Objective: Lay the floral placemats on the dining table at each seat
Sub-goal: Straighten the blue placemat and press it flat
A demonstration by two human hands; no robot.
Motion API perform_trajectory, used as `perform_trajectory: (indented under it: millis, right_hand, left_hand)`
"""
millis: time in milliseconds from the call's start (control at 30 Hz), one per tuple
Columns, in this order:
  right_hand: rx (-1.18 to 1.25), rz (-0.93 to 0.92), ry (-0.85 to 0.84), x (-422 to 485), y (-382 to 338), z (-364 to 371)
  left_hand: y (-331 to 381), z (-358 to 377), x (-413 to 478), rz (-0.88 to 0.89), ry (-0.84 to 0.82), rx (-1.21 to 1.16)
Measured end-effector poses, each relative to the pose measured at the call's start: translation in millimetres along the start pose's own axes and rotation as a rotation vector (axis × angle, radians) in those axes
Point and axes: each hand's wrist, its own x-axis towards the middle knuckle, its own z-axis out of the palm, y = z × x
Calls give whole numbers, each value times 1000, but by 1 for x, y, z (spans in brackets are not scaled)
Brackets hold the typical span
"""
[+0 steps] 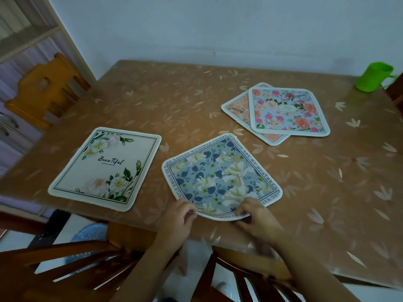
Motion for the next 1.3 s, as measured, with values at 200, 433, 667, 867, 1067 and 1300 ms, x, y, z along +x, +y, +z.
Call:
perform_trajectory:
  millis: [200,433,667,867,1067,1300]
  right_hand:
    - [63,38,72,7,-4,4]
    - [108,1,31,16,-21,16]
    - [89,-18,8,14,-16,26]
    - [52,119,56,4,15,5]
    - [97,244,116,1,29,-3]
    - [32,294,101,-16,36,-18]
  left_hand:
    - [0,0,-6,64,-26,78]
    - [12,12,-15,139,-82,141]
    - [3,13,-17,27,-43,93]
    - [0,16,-19,-51,-66,22]
    - [-5,21,-20,-33,-94,84]
    - [0,34,-16,119,-162,190]
